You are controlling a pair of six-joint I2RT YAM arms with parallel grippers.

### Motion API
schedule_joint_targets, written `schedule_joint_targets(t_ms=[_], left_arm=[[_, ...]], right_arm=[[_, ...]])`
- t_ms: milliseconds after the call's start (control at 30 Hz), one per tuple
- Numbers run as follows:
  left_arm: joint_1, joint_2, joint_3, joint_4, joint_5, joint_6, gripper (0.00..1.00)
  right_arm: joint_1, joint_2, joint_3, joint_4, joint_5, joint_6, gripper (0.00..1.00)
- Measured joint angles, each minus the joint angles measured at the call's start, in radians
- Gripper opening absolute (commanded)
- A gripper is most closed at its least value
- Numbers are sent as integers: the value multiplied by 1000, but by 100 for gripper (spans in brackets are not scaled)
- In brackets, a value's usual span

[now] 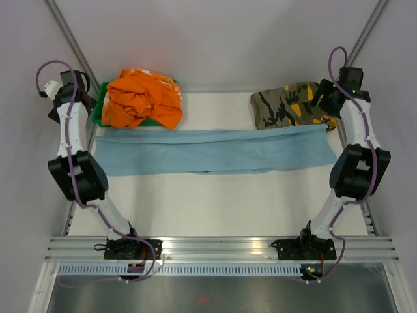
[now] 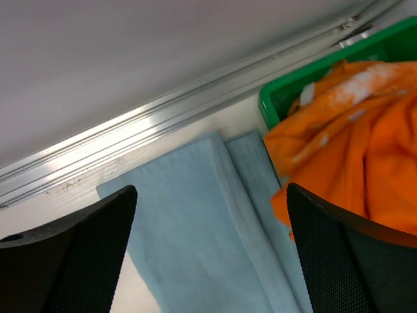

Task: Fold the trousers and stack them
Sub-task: Fold the trousers

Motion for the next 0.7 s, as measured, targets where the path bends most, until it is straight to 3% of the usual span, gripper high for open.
schedule_joint_targets(t_ms=[33, 100, 200, 333, 367, 433, 700], left_arm=[[-6, -67, -52, 19, 16, 15, 99], [-21, -218, -197, 77, 54, 32, 93], [-50, -417, -422, 145, 118, 35, 82], [-83, -549, -678, 218, 211, 27, 36], [-91, -550, -719, 230, 237, 25, 19], [-111, -530, -773, 248, 275, 23, 7], [-210, -336, -753, 309, 343, 20, 2]], right_arm=[[8, -42, -45, 11, -8, -1, 74], [28, -144, -179, 46, -43, -3, 49], [43, -238, -365, 98, -70, 22, 32], [66, -241, -523, 136, -66, 53, 21], [74, -231, -545, 138, -66, 59, 18], [90, -196, -560, 144, -65, 69, 16], [142, 13, -441, 196, -33, 93, 16]])
